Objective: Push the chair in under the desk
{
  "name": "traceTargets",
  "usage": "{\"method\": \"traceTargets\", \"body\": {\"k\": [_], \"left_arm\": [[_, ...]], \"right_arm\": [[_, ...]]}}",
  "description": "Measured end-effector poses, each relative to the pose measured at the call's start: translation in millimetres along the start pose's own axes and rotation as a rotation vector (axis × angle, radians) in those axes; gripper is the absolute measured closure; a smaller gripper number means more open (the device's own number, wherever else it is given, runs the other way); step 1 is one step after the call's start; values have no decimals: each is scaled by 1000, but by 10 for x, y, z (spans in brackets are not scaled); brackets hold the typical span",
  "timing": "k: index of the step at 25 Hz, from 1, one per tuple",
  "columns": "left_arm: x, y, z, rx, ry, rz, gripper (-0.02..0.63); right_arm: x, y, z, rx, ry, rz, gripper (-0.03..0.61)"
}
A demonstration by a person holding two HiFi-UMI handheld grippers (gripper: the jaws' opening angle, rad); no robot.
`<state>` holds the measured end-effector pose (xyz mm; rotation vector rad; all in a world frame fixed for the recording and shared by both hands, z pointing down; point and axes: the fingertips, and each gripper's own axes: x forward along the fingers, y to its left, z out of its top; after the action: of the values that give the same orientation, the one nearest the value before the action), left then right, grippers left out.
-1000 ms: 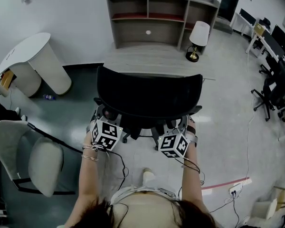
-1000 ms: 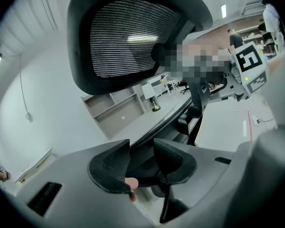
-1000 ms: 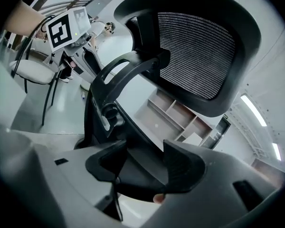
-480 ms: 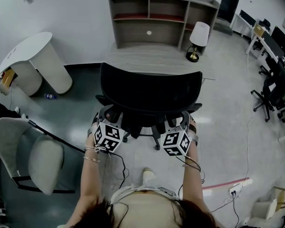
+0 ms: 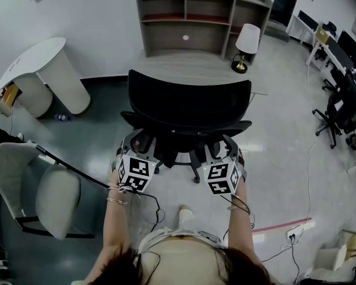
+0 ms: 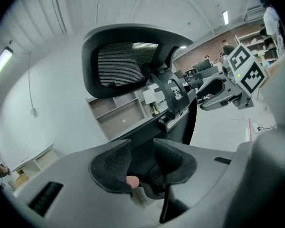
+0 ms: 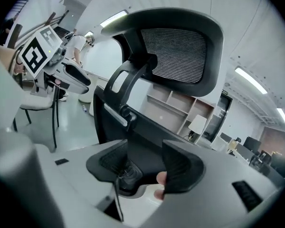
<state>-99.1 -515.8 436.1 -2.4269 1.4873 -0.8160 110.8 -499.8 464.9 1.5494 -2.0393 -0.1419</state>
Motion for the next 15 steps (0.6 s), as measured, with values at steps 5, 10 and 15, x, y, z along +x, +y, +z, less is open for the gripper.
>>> {"method": "traceTargets", "body": {"k": [5, 10, 15], "left_arm": [[-139, -84, -66, -38, 5, -7, 480], [-313, -144, -113, -85, -6, -5, 512], [-551, -212, -158, -103, -22, -11, 523]], "right_arm": [[-149, 68, 10, -3, -10, -24, 357], [-299, 177, -20, 70, -11, -18, 371], [-503, 299, -40, 99, -5, -27, 411]]}}
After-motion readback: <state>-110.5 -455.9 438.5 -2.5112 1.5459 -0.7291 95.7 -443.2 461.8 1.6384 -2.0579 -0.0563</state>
